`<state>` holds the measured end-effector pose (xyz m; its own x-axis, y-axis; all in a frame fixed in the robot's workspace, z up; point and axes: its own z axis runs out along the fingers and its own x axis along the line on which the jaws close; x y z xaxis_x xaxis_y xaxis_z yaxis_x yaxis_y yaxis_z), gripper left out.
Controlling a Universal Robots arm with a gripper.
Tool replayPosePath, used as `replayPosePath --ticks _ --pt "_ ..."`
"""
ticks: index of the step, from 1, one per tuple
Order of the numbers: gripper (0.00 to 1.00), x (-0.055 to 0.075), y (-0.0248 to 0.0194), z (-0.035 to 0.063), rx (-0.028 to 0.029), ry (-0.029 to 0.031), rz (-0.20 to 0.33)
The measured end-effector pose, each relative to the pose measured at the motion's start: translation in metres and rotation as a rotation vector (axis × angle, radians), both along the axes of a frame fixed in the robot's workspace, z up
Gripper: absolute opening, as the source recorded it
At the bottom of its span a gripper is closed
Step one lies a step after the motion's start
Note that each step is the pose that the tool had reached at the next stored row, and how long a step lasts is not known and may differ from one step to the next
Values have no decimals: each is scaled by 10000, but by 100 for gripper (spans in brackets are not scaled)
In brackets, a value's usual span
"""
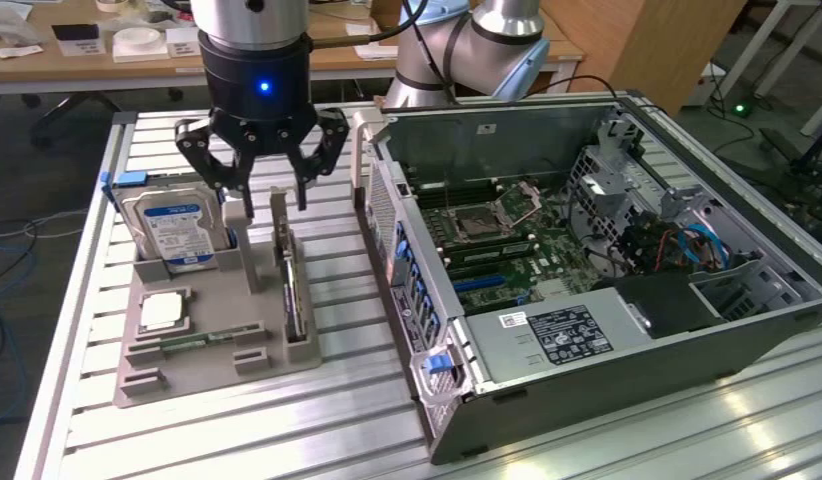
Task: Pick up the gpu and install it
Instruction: 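Pick up the gpu and move the gpu toward the slot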
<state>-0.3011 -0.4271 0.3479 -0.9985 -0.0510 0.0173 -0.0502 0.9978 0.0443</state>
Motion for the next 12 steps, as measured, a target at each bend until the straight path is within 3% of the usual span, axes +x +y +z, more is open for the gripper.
replayPosePath --ticks 2,5,6,12 --pt "58 0 0 0 0 0 0" --pt "64 -4 0 -27 1 2 -1" --pt "71 -4 0 -45 0 8 0" --pt "71 -14 -1 -153 -4 13 -169"
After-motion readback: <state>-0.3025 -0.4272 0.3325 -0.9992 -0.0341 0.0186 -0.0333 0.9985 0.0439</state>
